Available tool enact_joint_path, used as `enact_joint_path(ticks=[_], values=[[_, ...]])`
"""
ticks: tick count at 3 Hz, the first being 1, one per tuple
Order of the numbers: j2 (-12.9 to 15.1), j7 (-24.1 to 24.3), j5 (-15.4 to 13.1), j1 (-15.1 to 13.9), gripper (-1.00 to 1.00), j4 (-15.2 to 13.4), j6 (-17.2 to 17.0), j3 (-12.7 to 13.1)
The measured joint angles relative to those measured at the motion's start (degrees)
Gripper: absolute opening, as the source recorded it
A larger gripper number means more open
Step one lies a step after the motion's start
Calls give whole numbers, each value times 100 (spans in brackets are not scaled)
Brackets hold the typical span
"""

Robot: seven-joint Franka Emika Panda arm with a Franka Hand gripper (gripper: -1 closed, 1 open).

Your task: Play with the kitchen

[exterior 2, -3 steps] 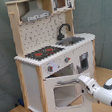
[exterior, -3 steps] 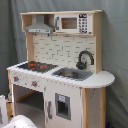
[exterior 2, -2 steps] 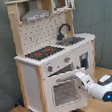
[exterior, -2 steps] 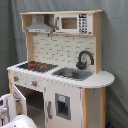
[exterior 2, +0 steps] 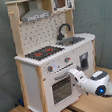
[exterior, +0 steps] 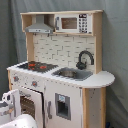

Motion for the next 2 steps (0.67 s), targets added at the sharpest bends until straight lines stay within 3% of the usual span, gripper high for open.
enact_joint_path(ticks=[1,2], values=[[0,-41,-2,-336,100,108,479,3],[1,-256,-2,92,100,-205,532,-246]])
